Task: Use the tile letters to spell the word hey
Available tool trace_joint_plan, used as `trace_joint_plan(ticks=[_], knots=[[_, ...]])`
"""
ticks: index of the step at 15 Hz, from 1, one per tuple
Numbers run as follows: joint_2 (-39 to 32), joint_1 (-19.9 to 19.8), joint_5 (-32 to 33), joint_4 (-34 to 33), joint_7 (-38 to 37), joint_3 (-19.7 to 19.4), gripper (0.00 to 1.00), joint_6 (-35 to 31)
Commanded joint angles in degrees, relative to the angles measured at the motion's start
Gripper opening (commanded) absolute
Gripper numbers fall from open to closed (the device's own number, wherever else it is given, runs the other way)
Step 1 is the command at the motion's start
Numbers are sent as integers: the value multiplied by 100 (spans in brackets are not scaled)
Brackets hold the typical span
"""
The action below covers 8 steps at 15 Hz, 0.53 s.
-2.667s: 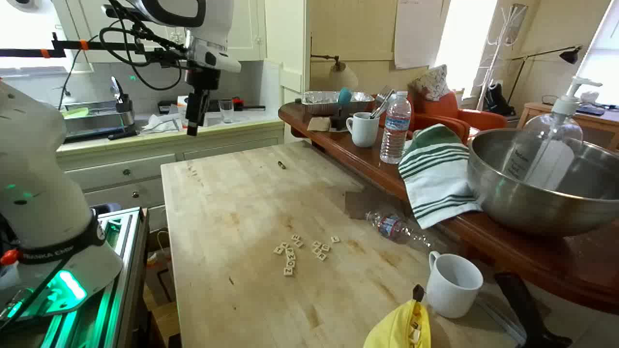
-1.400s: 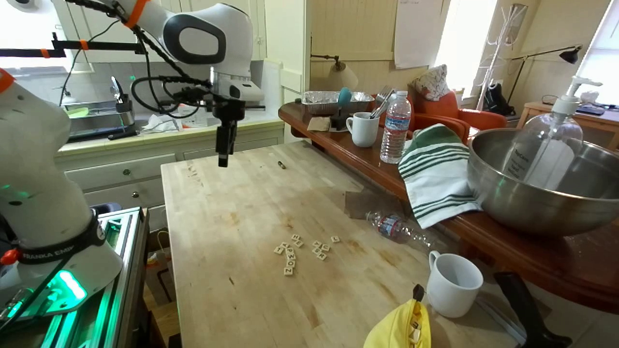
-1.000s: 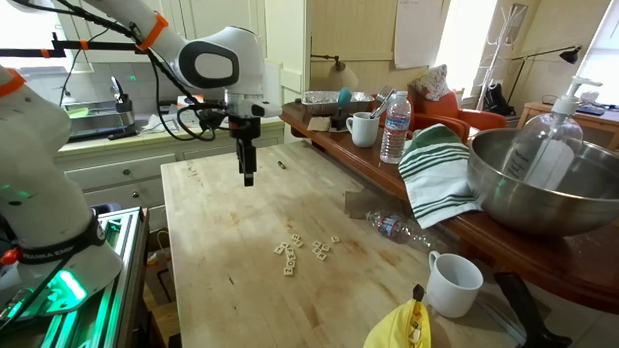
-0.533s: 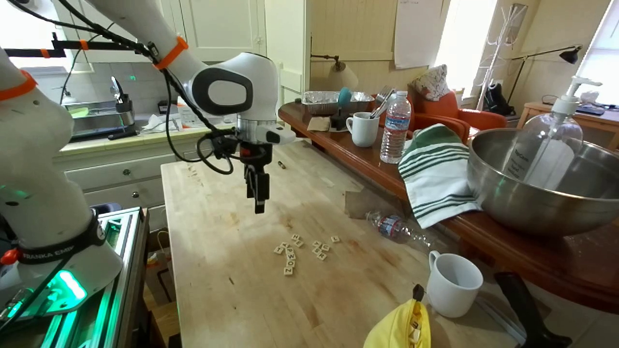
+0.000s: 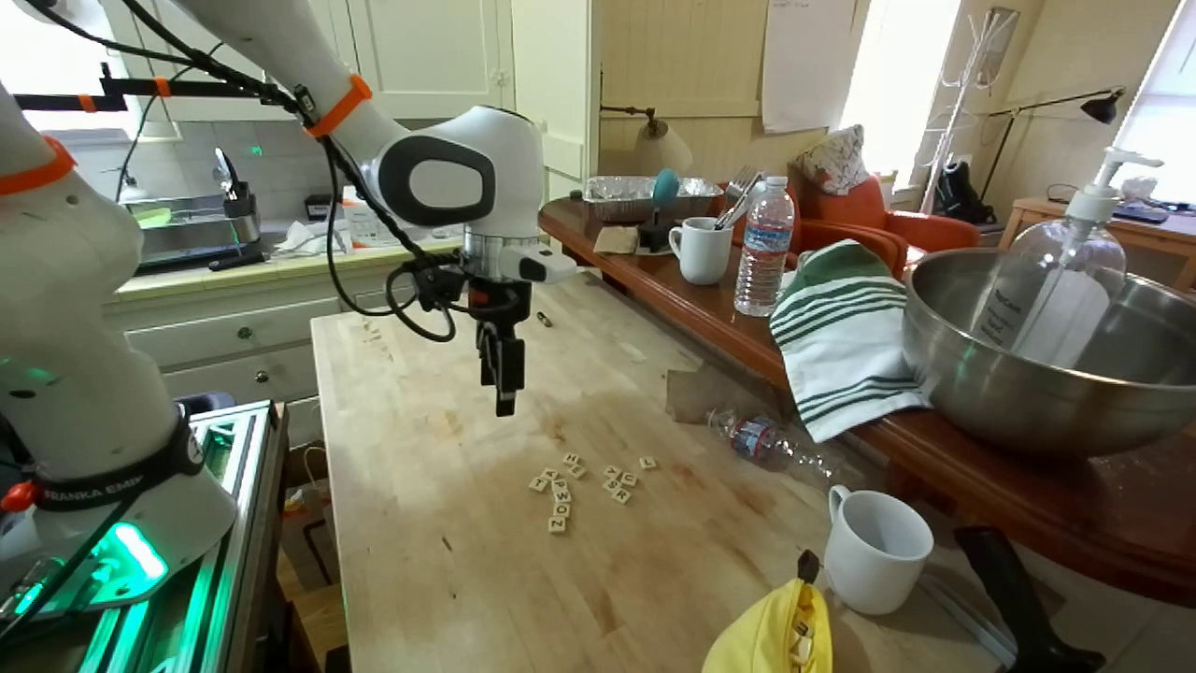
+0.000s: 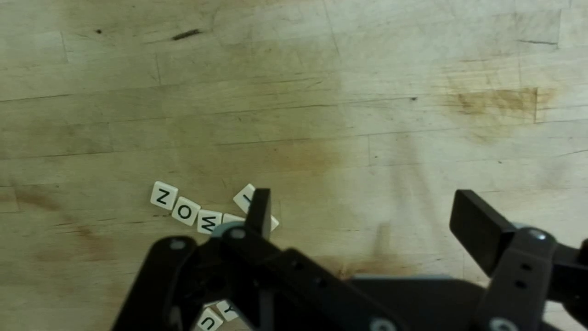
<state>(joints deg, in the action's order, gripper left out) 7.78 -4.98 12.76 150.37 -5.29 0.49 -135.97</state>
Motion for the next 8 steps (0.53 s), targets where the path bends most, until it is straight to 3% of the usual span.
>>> trace_joint_plan(ticks=[1, 5, 8], knots=[[-119, 20, 66, 23, 72, -116, 100, -378], [-337, -22, 178, 65, 120, -196, 100, -1204], [-591, 23, -125, 43, 706, -308, 100, -1576]])
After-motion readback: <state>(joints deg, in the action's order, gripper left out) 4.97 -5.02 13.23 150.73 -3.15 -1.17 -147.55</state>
